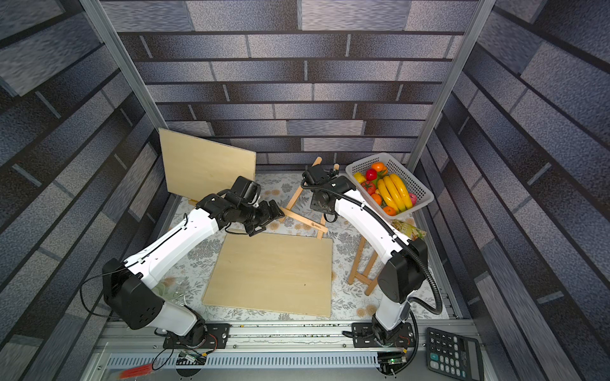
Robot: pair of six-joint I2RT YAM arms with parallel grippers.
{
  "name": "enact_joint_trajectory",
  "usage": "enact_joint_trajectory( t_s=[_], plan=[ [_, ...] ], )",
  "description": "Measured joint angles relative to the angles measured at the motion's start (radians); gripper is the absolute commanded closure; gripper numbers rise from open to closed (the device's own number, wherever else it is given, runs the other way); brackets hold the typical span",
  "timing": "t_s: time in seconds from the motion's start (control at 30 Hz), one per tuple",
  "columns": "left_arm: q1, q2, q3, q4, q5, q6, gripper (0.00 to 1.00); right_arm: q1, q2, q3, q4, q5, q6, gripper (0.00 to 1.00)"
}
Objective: Assemble the easel
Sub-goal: Unfold the easel.
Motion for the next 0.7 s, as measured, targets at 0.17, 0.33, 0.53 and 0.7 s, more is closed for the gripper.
enact_joint_trajectory(
  t_s=[0.17,0.33,0.53,0.7],
  plan=[
    [-0.009,0.0,0.001,0.013,-0.011,-0.034,0.1,0.036,-0.003,0.002,0.055,0.053,-0.016,1.0],
    [-0.026,0.031,0.014,0.05,-0.018,-0.07,0.11,0.066,-0.003,0.002,0.082,0.086,-0.031,1.0],
    [-0.042,0.105,0.082,0.075,-0.03,-0.092,0.14,0.084,-0.003,0.002,0.099,0.101,-0.031,1.0],
    [-0.046,0.15,0.094,0.092,-0.029,-0.111,0.19,0.122,-0.003,0.002,0.111,0.127,-0.032,1.0]
  ],
)
